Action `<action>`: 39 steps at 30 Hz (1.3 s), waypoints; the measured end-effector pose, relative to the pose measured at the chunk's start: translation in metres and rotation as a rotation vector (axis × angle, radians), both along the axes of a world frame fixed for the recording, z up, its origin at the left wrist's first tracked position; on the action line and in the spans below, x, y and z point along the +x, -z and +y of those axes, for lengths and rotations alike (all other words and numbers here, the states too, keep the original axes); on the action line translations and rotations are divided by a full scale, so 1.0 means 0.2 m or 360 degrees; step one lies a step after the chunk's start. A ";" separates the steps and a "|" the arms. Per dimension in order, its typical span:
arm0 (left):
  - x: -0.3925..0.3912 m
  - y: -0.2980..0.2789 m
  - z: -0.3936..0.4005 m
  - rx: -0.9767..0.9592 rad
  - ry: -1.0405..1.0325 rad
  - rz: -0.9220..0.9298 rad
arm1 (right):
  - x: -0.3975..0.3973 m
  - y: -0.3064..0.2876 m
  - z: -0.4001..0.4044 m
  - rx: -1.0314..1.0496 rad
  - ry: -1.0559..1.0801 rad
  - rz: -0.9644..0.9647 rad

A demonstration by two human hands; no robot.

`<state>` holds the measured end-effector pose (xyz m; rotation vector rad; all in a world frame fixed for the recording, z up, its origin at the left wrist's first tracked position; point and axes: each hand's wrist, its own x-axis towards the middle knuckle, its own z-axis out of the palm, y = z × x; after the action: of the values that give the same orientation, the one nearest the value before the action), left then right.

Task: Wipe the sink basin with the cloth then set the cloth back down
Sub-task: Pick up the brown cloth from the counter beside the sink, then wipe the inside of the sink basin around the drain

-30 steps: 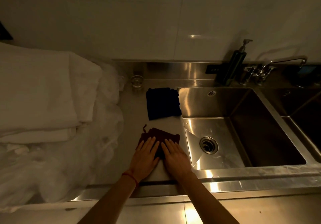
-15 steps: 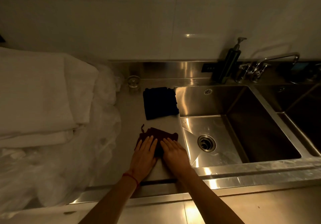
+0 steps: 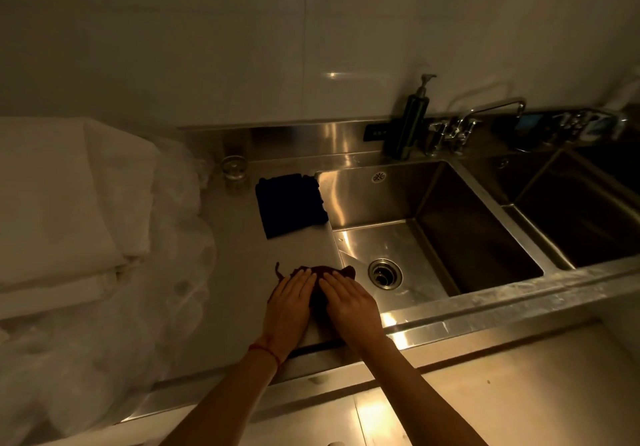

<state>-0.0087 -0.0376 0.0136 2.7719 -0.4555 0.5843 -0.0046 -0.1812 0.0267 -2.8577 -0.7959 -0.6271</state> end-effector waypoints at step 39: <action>0.15 -0.29 -0.98 -0.0103 0.0726 -0.0306 | -0.15 -0.27 -1.00 0.0293 0.0462 -0.0451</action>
<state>0.0207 -0.2333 0.0721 2.4368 -1.0518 0.7325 -0.0352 -0.3806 0.0813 -2.7680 -0.3271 -1.0979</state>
